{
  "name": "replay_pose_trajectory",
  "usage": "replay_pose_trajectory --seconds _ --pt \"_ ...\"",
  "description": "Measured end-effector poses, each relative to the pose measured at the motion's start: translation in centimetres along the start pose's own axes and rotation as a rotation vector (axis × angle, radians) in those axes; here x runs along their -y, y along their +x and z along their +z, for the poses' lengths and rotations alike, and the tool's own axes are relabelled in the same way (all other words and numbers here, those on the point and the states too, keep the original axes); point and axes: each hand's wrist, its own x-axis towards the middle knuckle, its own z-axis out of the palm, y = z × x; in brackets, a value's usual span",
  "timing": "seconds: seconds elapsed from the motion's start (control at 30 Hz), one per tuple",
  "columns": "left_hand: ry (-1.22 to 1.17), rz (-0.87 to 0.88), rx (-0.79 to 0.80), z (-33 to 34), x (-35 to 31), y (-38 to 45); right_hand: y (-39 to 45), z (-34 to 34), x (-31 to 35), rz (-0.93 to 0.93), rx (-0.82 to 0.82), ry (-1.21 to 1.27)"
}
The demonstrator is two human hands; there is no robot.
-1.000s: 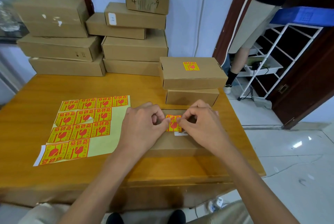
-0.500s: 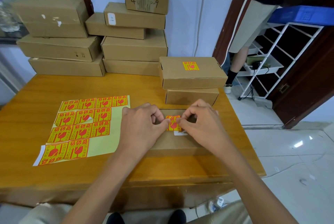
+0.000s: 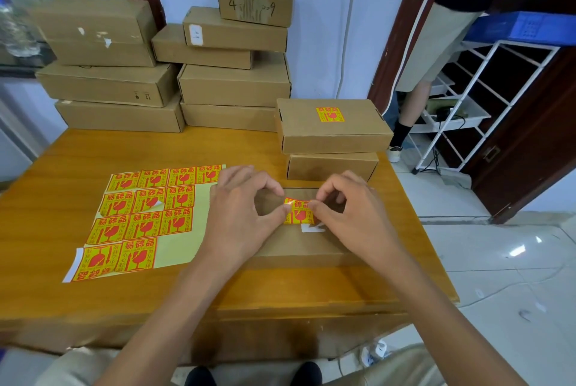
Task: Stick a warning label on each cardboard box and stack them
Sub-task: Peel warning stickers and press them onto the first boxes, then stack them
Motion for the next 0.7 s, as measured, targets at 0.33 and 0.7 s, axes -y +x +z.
replay_pose_trajectory --seconds 0.33,0.7 --pt "-0.134 0.036 0.15 -1.2 1.0 -0.4 -1.2 -0.5 -1.8 -0.153 0.083 -0.009" --pt "-0.137 -0.016 0.214 -0.9 1.0 -0.9 -0.9 -0.7 -1.2 -0.111 0.138 -0.061"
